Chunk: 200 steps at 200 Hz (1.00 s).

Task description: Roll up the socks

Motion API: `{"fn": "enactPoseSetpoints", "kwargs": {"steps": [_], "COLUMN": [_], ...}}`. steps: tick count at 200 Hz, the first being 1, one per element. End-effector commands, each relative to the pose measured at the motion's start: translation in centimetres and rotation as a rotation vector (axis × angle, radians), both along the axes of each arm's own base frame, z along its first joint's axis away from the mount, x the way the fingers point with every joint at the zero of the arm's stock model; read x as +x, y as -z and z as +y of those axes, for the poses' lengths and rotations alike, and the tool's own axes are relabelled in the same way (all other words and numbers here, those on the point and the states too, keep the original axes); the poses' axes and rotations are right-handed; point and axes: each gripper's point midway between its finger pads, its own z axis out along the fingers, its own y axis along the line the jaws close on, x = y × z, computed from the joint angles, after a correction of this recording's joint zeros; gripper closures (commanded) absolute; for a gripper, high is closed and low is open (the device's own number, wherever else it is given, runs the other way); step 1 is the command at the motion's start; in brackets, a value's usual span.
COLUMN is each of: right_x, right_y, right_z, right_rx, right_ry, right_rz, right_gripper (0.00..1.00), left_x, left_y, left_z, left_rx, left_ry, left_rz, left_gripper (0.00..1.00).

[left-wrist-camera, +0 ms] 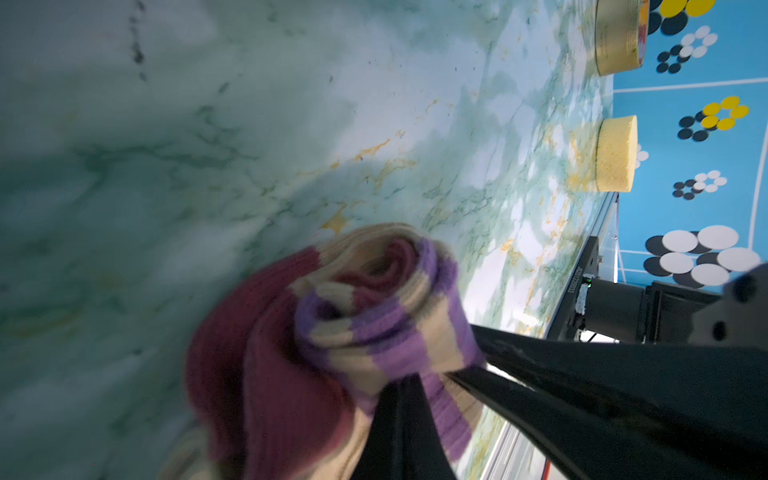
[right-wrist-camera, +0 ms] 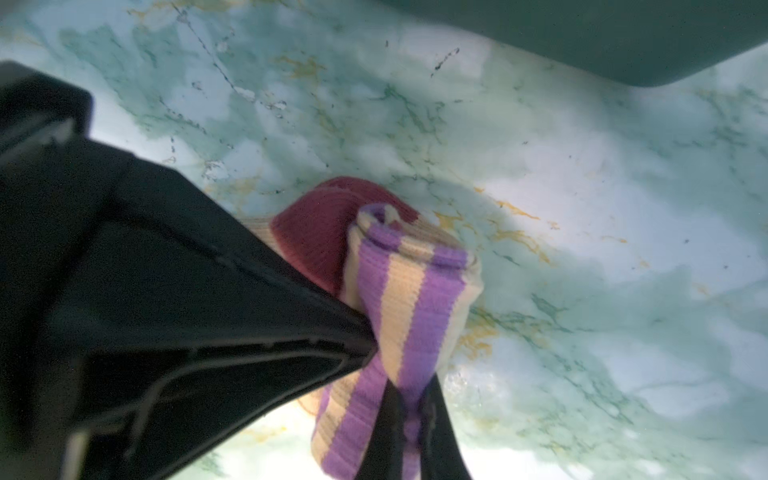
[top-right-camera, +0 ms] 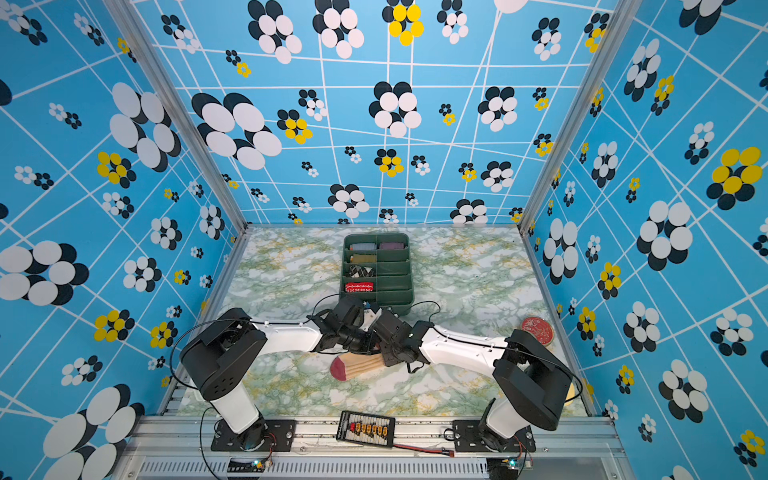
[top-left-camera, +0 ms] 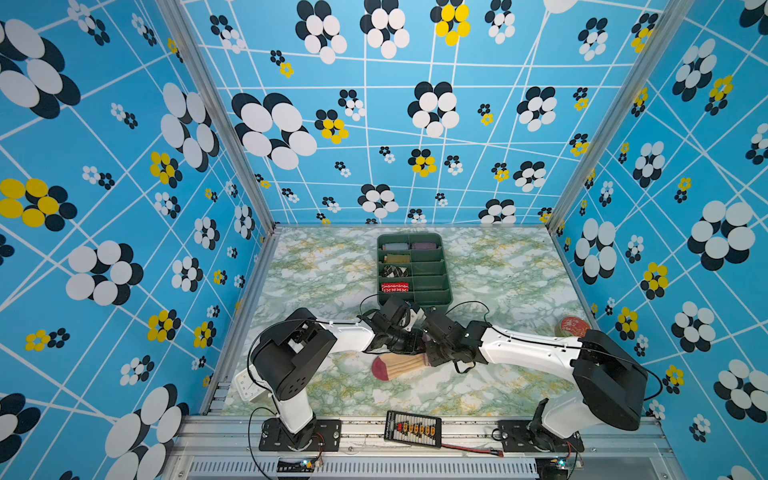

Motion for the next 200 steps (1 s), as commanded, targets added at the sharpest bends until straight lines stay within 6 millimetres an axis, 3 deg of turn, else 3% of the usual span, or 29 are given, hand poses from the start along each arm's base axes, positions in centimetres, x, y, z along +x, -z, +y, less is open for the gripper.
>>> {"fn": "enactPoseSetpoints", "kwargs": {"steps": [1,32,64,100,139,200], "right_x": [-0.5,-0.5,-0.2,0.4,0.2,0.6], "right_y": [0.5,0.5,-0.5,-2.7,-1.4,0.9], "right_z": [0.4,0.2,-0.7,-2.4,-5.5,-5.2], "right_rx": [0.013,0.02,0.066,0.256,0.21,0.168], "right_ry": [-0.023,-0.016,0.022,0.103,0.177,0.18], "right_rz": [0.016,0.014,-0.002,-0.017,-0.005,0.037], "right_gripper": [1.0,0.98,0.8,0.72,0.71,0.72], "left_x": [-0.3,-0.4,-0.7,-1.0,-1.0,-1.3], "left_y": [2.4,3.6,4.3,4.6,4.6,5.0], "left_z": [0.7,0.8,1.3,1.6,1.6,2.1], "left_rx": [0.095,0.118,0.143,0.148,0.157,0.255], "left_ry": [0.004,-0.001,0.001,0.003,0.008,0.037], "left_rz": [0.016,0.031,0.041,0.046,0.041,0.007], "left_gripper": [1.0,1.0,1.0,1.0,1.0,1.0]}}
